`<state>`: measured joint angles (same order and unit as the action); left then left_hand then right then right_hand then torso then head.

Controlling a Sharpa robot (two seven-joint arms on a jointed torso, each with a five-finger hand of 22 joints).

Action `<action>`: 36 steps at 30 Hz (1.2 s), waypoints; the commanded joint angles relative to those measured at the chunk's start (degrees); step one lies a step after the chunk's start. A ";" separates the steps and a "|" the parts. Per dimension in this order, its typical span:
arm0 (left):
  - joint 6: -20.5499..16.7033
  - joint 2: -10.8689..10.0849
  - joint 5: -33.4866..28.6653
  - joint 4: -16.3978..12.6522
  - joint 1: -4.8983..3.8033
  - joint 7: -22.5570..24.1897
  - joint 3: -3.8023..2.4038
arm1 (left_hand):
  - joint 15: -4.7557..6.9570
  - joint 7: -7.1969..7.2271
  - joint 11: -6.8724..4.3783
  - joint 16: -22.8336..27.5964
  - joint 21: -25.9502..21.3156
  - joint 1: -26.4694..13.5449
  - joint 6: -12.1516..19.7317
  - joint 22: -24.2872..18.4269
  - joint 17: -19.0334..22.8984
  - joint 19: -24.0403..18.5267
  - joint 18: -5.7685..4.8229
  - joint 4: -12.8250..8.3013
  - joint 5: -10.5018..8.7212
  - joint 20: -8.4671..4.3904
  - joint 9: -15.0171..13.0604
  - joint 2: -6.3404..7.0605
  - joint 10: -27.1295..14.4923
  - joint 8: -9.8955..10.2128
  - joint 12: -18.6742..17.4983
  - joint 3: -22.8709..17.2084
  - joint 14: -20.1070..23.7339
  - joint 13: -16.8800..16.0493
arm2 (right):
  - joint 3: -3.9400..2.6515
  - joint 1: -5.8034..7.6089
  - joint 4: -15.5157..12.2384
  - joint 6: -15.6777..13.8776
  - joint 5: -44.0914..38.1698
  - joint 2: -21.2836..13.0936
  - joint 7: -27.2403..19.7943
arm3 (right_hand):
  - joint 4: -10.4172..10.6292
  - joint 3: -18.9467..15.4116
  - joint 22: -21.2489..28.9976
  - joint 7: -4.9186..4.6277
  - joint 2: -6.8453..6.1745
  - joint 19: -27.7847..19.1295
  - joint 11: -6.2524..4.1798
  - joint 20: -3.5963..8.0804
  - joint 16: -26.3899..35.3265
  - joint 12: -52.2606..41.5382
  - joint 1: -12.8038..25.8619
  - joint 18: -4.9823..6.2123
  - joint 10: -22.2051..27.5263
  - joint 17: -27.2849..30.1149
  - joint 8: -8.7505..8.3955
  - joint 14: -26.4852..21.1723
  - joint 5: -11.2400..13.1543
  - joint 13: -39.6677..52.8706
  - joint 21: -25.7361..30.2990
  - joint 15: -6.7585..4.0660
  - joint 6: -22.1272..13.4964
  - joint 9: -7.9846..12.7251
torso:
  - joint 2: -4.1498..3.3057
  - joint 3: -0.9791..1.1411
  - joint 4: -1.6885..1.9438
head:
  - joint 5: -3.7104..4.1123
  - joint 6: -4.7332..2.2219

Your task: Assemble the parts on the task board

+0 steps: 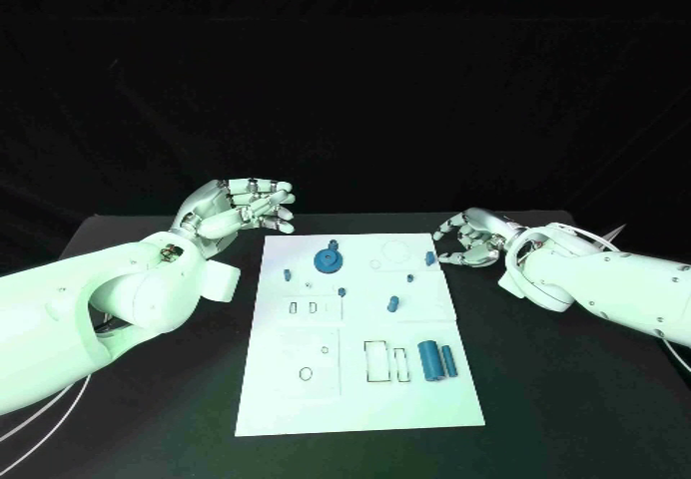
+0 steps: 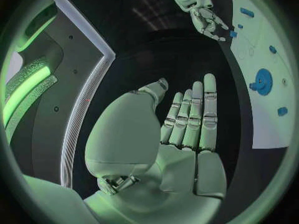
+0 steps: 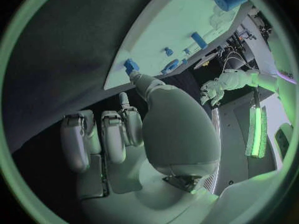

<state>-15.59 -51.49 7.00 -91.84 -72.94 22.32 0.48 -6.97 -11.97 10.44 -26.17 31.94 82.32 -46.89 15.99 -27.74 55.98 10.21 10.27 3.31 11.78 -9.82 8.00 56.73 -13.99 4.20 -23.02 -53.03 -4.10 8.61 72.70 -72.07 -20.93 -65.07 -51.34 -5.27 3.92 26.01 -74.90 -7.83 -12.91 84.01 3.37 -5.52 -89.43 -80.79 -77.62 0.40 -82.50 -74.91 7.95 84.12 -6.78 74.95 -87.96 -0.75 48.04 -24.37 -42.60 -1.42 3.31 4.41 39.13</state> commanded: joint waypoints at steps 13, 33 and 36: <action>1.02 -0.06 0.16 0.07 -0.01 0.31 -0.03 | -0.06 -2.02 0.15 -0.36 0.31 -0.31 0.52 0.11 -0.11 -0.51 0.01 -0.46 -0.19 -0.07 -0.10 -0.01 -0.03 0.34 -0.26 -0.06 0.48 0.02 | 0.00 -1.05 -0.13 1.08 -0.34 0.49 -3.09 | -0.07 -0.23 -14.40 -0.59 0.19 5.54 0.22 0.46 -0.35 -0.97 0.14 -0.15 -0.79 -14.57 0.61 5.75 -0.72 8.16 -1.16 -0.03 1.83 -0.39 | 0.12 -0.05 0.00 | -0.02 0.16; 1.08 -0.22 0.17 0.01 -0.01 0.23 -0.03 | -0.06 -2.02 0.15 -0.40 0.45 -0.29 0.51 0.20 -0.18 -0.61 0.02 -0.53 -0.19 -0.06 -0.12 -0.03 -0.02 0.33 -0.25 -0.11 0.52 0.01 | 0.00 -1.78 1.67 -0.50 0.39 2.09 -1.99 | 0.56 0.49 -14.71 -0.95 1.31 5.75 0.54 0.19 -0.41 -1.53 0.99 -0.26 -1.31 -14.71 1.18 5.78 -0.88 8.60 -1.55 0.26 3.47 -0.55 | 0.07 0.03 -0.01 | -0.19 0.38; 1.10 -0.24 0.17 0.01 -0.01 0.21 -0.03 | -0.06 -2.02 0.15 -0.40 0.45 -0.29 0.51 0.20 -0.18 -0.61 0.02 -0.53 -0.19 -0.06 -0.12 -0.03 -0.02 0.33 -0.25 -0.11 0.52 0.01 | -0.01 -1.82 1.91 -0.54 0.41 2.26 -1.90 | 0.58 0.51 -14.77 -0.96 1.35 5.78 0.55 0.18 -0.42 -1.56 1.02 -0.28 -1.34 -14.74 1.18 5.79 -0.88 8.63 -1.62 0.27 3.50 -0.55 | 0.11 0.02 -0.03 | -0.22 0.45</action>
<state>-15.48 -51.76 7.02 -91.71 -72.93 22.21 0.48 -6.97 -11.97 10.44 -26.38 32.29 82.32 -46.90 16.14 -27.87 55.77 10.20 10.12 3.31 11.57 -9.85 8.00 56.73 -13.99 4.19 -23.18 -53.03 -4.10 8.60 70.93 -70.28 -21.18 -64.73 -49.16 -7.12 4.27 26.36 -74.93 -8.78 -12.04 84.01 3.89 -5.12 -89.65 -82.12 -76.75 0.39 -83.44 -74.90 8.85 84.13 -7.32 74.92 -89.30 -0.74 51.21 -24.85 -42.52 -1.40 3.27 4.22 39.53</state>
